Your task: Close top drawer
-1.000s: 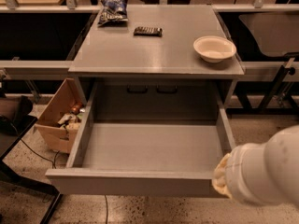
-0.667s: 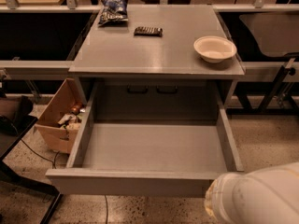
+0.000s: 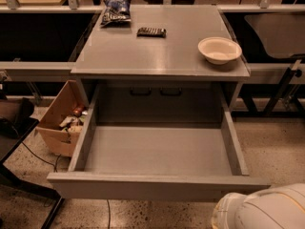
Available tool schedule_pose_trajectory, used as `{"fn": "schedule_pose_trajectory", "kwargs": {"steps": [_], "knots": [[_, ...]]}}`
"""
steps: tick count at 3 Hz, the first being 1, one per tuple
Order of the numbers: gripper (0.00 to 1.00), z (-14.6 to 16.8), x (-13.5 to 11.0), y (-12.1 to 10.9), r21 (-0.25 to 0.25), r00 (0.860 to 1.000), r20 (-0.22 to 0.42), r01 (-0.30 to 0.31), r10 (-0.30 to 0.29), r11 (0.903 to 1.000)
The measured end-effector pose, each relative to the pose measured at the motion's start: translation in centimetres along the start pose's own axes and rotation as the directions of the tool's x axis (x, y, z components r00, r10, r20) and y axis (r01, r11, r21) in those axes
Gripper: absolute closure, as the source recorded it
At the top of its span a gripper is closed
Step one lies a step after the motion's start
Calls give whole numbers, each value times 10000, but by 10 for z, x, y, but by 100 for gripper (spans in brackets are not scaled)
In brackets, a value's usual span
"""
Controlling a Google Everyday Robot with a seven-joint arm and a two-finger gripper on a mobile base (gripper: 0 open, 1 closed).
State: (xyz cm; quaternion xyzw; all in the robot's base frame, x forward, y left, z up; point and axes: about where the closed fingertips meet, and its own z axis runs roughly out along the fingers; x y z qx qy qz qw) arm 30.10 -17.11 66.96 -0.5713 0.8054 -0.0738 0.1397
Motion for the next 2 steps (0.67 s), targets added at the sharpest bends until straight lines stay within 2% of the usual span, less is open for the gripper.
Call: {"fn": "schedule_pose_trajectory", "kwargs": {"steps": [1,2], "knots": [[100,12,-5,-1,-205,9999,125,-17,20,9998],[100,71,-17,-13,-271,9941,1053,-225,253,9994]]}}
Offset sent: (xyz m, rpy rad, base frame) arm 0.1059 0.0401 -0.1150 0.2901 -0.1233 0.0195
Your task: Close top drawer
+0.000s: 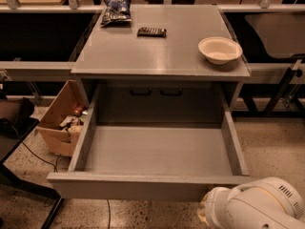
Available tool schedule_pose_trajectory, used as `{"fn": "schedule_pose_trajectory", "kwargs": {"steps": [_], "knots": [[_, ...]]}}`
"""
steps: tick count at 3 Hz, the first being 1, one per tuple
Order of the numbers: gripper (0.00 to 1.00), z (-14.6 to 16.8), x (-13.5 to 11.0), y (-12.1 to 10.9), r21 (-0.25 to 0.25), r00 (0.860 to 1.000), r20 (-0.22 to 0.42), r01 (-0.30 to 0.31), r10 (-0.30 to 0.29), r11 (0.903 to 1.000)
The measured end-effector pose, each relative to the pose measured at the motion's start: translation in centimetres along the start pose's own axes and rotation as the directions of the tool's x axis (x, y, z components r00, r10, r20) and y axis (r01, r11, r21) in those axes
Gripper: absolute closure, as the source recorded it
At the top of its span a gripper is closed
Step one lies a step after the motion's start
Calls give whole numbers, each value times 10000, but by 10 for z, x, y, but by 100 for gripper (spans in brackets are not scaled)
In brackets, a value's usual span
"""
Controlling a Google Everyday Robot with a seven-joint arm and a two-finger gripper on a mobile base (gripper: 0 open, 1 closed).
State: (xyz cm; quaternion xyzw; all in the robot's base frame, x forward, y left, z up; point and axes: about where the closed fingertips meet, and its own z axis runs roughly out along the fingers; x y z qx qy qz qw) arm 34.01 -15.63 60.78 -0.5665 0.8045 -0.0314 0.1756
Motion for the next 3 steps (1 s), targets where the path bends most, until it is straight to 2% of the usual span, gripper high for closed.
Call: {"fn": "schedule_pose_trajectory", "kwargs": {"steps": [1,2,3], "knots": [[100,27,-7,-22,754,9961,873,-154,88,9970],[100,27,-7,-21,756,9961,874,-154,88,9970],[100,30,-21,-44,1409,9875,1572,-166,-58,9899]]}}
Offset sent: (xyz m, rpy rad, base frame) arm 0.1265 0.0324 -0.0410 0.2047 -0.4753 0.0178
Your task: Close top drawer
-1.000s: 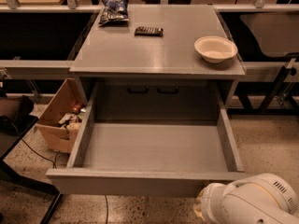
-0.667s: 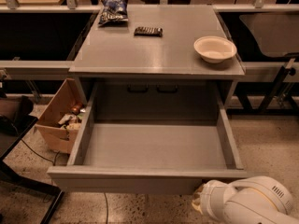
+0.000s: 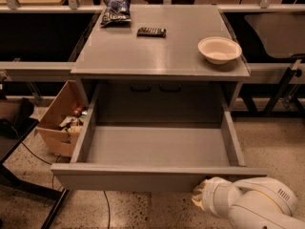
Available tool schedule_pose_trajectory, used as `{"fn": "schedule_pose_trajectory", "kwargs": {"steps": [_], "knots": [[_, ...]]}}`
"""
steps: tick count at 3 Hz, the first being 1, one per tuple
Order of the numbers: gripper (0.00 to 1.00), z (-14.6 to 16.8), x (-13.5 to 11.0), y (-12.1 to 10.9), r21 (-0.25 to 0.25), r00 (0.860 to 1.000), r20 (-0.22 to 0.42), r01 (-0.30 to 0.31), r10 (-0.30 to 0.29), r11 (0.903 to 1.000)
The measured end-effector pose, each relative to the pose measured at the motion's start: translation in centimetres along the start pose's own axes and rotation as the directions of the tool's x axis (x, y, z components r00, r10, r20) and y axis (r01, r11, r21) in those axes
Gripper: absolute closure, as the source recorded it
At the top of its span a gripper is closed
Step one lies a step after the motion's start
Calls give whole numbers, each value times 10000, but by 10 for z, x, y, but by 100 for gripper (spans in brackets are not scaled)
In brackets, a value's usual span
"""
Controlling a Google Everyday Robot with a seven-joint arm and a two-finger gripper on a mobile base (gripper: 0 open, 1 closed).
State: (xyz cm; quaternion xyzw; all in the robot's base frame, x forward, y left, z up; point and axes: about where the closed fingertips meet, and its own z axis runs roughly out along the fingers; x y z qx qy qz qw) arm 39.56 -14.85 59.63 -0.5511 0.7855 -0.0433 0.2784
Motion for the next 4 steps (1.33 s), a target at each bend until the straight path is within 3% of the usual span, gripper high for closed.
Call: {"fn": "schedule_pose_trajectory", "kwargs": {"steps": [1,2,3,4], "knots": [[100,1,-2,-4,133,9999,148,14,-16,9999],[100,5,-21,-33,602,9974,603,358,-394,9975],[100,5,-21,-33,603,9974,603,359,-395,9975],[100,11,-53,-69,1022,9887,892,1116,-1208,9885]]}}
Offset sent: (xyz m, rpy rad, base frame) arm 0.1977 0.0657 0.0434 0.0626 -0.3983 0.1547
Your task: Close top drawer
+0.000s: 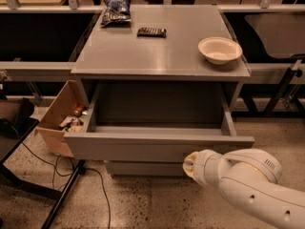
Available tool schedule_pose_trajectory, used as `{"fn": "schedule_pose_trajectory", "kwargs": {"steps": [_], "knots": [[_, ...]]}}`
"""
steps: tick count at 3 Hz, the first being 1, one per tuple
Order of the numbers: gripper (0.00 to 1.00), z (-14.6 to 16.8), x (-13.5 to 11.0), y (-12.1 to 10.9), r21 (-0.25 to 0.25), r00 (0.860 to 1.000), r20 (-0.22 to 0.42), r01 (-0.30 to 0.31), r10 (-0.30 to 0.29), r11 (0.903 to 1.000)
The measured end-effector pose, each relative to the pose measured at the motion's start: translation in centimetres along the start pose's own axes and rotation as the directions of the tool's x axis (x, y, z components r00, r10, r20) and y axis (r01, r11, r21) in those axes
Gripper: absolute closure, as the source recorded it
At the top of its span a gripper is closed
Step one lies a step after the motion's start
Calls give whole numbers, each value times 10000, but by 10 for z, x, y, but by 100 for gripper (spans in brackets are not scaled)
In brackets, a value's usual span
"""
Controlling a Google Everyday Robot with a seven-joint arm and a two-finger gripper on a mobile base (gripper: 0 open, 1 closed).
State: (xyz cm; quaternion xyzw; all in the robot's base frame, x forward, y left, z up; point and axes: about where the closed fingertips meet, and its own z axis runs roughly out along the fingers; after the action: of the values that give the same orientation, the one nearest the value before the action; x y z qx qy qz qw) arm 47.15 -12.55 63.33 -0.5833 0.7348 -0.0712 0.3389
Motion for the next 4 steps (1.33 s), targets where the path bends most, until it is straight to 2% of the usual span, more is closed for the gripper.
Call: {"fn": "schedule_pose_trajectory", "kwargs": {"steps": [1,3,4], "knots": [[100,0,0,0,0,10000,0,0,0,10000],[100,40,9,-23,-65,9993,335,-141,143,9999],[100,63,10,-39,-185,9994,340,47,-41,9998]]}}
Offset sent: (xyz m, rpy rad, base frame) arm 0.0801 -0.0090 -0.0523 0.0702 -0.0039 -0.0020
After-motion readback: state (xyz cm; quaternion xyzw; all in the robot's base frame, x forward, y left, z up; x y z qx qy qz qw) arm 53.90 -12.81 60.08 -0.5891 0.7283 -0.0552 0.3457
